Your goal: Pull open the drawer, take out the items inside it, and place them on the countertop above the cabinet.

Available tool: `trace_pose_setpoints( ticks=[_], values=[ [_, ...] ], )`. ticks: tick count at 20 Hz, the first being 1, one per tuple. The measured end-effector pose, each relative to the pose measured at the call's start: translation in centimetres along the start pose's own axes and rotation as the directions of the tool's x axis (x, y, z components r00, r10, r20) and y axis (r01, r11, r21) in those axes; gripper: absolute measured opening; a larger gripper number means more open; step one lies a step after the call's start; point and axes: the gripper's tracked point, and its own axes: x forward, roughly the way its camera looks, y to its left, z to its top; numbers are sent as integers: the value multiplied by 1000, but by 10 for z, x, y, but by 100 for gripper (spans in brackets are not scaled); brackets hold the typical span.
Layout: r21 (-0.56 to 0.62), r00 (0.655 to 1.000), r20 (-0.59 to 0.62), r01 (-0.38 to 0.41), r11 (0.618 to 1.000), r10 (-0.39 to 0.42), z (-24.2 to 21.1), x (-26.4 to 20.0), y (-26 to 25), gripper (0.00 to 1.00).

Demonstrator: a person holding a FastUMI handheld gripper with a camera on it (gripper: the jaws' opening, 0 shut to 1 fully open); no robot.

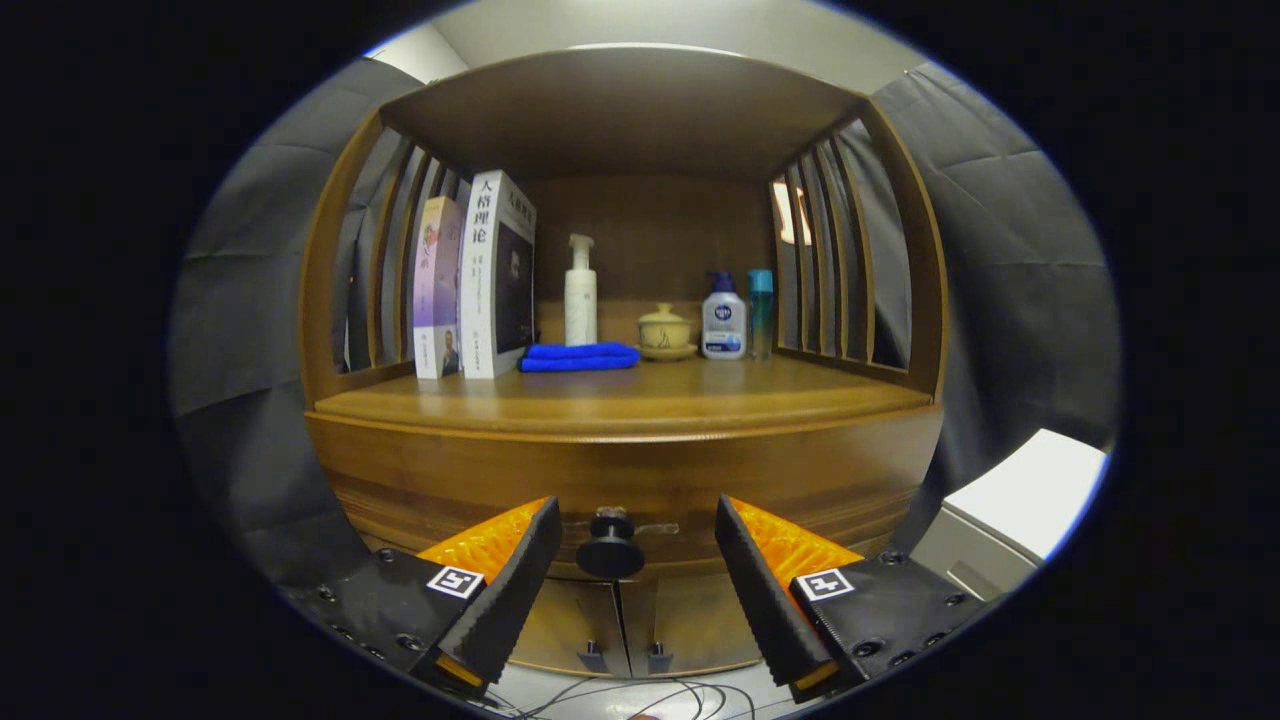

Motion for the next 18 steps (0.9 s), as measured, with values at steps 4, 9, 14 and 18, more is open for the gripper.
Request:
trace_pose_setpoints(
  ticks=[4, 9, 14, 18],
  values=[
    [2, 999, -40, -24, 1000, 24, -21, 10, 0, 98],
    [-6, 998, -53, -46, 999, 45, -27, 20, 9, 88],
    [-22, 995, -58, -79, 997, 78, -28, 26, 21, 56],
    [-12, 995, -82, -65, 998, 64, -28, 24, 20, 37]
  ],
)
